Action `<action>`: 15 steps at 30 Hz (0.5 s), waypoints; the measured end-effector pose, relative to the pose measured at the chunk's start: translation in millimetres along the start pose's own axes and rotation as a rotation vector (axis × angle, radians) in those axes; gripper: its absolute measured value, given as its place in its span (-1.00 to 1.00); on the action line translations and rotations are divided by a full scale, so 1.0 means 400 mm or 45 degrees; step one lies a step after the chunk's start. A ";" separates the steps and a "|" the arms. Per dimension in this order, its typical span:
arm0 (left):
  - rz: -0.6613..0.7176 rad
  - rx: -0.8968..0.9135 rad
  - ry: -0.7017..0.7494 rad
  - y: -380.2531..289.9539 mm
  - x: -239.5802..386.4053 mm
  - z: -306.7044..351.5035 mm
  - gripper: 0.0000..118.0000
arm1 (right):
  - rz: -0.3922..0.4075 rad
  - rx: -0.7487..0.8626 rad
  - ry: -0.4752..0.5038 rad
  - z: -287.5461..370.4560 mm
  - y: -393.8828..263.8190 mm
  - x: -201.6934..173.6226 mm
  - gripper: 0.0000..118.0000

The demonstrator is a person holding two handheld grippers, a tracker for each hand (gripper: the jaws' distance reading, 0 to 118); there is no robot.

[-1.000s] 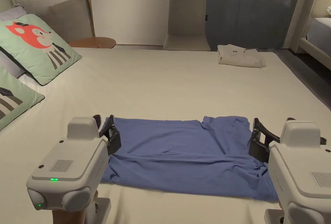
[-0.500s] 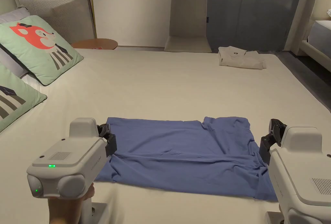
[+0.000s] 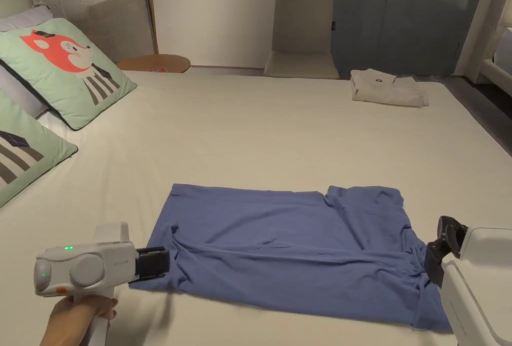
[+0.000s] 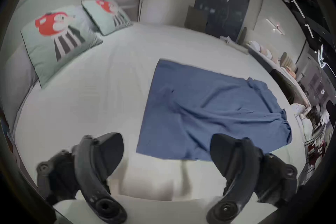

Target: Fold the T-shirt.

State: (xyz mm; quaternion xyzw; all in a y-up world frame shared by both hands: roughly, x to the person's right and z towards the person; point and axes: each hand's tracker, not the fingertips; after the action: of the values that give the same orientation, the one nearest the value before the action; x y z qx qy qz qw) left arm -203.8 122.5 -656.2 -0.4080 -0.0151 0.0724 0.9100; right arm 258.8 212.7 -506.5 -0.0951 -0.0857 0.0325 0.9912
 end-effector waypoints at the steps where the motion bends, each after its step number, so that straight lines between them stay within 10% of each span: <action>1: -0.010 -0.018 0.028 -0.007 -0.003 -0.012 0.68 | 0.002 -0.012 0.001 -0.006 -0.003 0.000 -0.98; 6: -0.047 -0.094 0.090 -0.025 -0.006 -0.090 0.59 | 0.005 -0.064 -0.005 -0.056 -0.041 0.010 -0.98; 15: -0.238 -0.103 0.062 -0.040 0.059 -0.129 -0.87 | -0.022 -0.163 -0.029 -0.097 -0.097 0.047 -0.98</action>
State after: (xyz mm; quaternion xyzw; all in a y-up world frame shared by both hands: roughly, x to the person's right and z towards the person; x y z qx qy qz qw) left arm -174.0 77.2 -679.3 -0.4430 -0.0338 -0.0233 0.8956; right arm 286.1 169.3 -533.2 -0.1572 -0.0998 0.0196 0.9823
